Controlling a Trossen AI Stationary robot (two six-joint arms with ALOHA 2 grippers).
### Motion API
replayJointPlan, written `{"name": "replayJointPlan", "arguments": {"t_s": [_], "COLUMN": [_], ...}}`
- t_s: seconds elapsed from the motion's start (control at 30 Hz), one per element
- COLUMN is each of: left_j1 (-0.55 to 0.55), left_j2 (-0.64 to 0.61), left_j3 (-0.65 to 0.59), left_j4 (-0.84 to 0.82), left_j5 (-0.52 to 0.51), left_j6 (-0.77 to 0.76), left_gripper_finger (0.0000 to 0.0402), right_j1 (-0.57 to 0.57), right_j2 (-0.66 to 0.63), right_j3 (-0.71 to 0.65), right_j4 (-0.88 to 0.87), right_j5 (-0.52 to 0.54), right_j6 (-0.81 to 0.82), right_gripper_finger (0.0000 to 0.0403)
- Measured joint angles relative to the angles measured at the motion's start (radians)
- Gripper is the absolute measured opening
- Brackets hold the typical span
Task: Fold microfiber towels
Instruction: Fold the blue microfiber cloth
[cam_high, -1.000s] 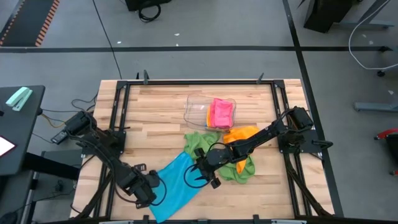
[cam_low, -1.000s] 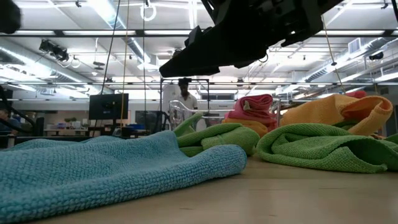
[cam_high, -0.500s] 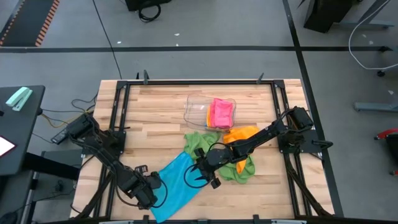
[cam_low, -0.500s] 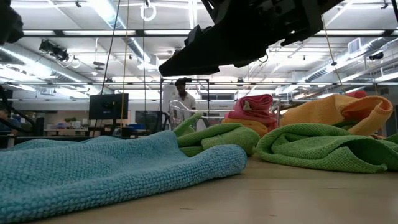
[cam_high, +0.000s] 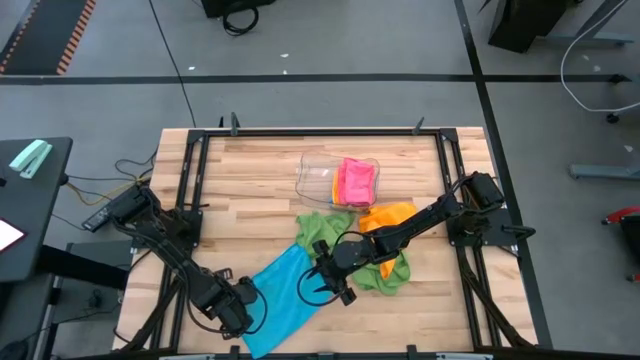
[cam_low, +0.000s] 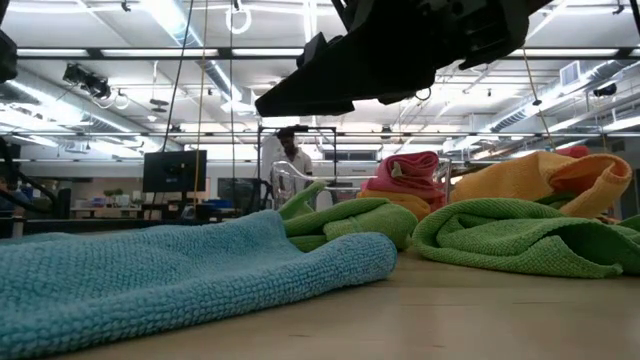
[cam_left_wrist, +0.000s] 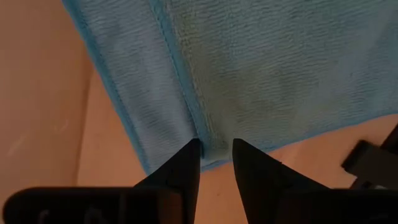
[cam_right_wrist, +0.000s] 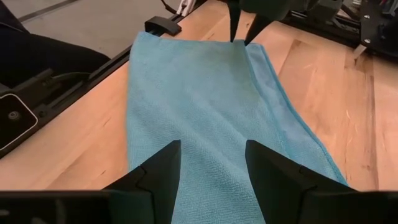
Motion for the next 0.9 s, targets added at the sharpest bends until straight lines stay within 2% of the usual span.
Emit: {"name": "replayJointPlan", "arguments": {"t_s": [0.33, 0.63, 0.9], "left_j1": [0.006, 0.016, 0.022], "left_j2": [0.049, 0.049, -0.004], "left_j3": [0.000, 0.000, 0.002], "left_j4": [0.020, 0.022, -0.037], "left_j5": [0.013, 0.014, 0.017], "left_j6": [0.036, 0.069, 0.068], "left_gripper_finger": [0.0088, 0.0012, 0.0014], "right_j1": [0.000, 0.000, 0.000], "right_j2": [0.000, 0.000, -0.001], "right_j3": [0.000, 0.000, 0.000], "right_j4": [0.005, 0.009, 0.010], "right_j5": [0.000, 0.000, 0.000], "right_j6": [-0.002, -0.003, -0.003], "right_gripper_finger": [0.0189, 0.0181, 0.0173]}}
